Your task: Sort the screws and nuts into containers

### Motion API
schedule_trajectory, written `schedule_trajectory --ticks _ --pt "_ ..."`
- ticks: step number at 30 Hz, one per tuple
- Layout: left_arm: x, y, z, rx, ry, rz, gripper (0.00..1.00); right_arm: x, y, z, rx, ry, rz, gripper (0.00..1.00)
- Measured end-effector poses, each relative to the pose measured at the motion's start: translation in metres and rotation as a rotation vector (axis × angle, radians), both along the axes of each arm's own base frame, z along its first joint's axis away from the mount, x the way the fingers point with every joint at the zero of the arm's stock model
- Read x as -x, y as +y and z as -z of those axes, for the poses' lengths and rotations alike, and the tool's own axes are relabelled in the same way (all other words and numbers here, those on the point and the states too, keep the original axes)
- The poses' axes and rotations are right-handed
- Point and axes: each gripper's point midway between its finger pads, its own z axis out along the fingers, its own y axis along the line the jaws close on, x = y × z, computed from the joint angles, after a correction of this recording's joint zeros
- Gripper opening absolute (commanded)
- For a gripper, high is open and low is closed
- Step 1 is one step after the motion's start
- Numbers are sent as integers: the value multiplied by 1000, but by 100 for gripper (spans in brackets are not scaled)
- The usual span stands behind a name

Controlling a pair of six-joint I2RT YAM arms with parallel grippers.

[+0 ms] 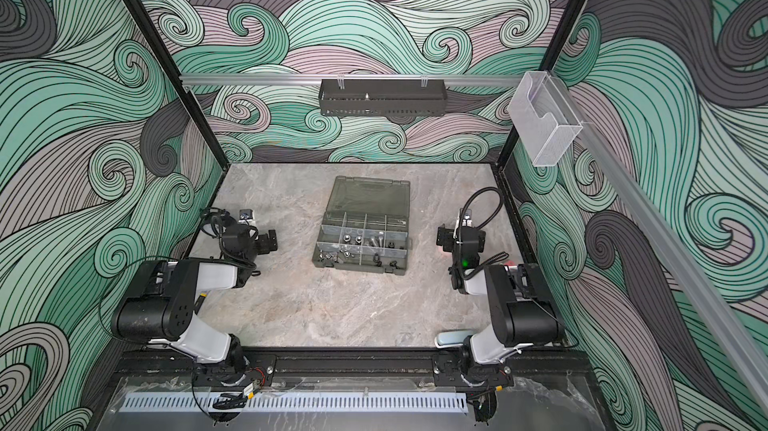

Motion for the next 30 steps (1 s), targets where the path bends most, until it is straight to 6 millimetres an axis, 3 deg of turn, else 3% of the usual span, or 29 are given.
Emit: schedule_trajectory --ticks 30 --pt "0 -3 1 16 21 10 98 -2 2 -5 -7 -22 -12 99"
